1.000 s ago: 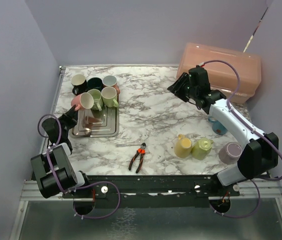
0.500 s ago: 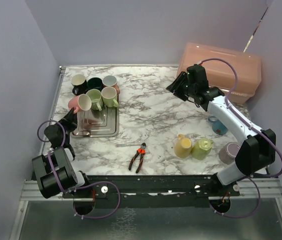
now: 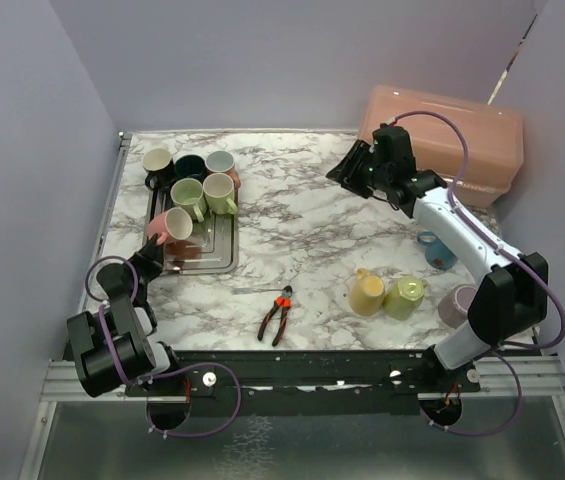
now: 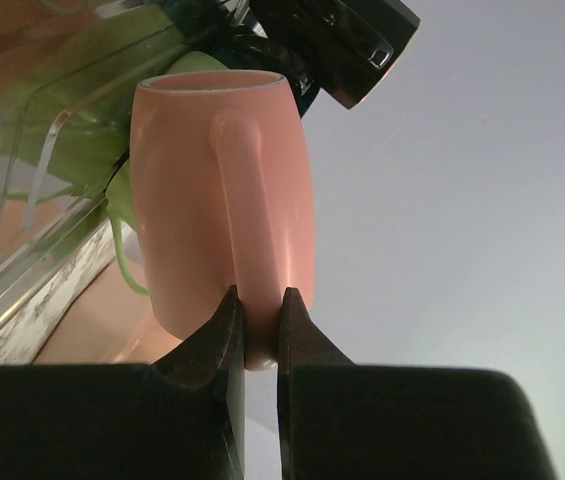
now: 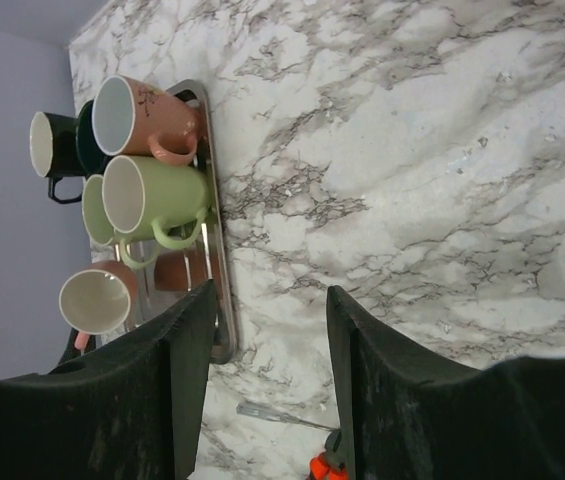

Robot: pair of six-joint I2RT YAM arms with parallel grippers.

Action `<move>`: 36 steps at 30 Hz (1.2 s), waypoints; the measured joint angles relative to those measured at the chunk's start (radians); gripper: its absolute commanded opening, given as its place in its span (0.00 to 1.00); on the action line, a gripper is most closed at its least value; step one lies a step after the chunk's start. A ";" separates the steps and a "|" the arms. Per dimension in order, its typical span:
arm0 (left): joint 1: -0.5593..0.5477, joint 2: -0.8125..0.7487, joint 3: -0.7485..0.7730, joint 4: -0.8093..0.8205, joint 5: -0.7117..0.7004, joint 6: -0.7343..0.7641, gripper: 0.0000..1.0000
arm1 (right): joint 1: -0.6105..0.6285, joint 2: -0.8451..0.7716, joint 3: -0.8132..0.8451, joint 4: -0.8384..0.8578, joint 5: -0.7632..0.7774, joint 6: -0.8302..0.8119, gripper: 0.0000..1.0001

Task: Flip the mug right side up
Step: Place the cup on the tray.

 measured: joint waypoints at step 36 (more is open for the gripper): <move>-0.142 -0.184 -0.082 -0.035 0.109 -0.001 0.00 | 0.492 0.579 0.246 0.578 -0.195 -0.415 0.55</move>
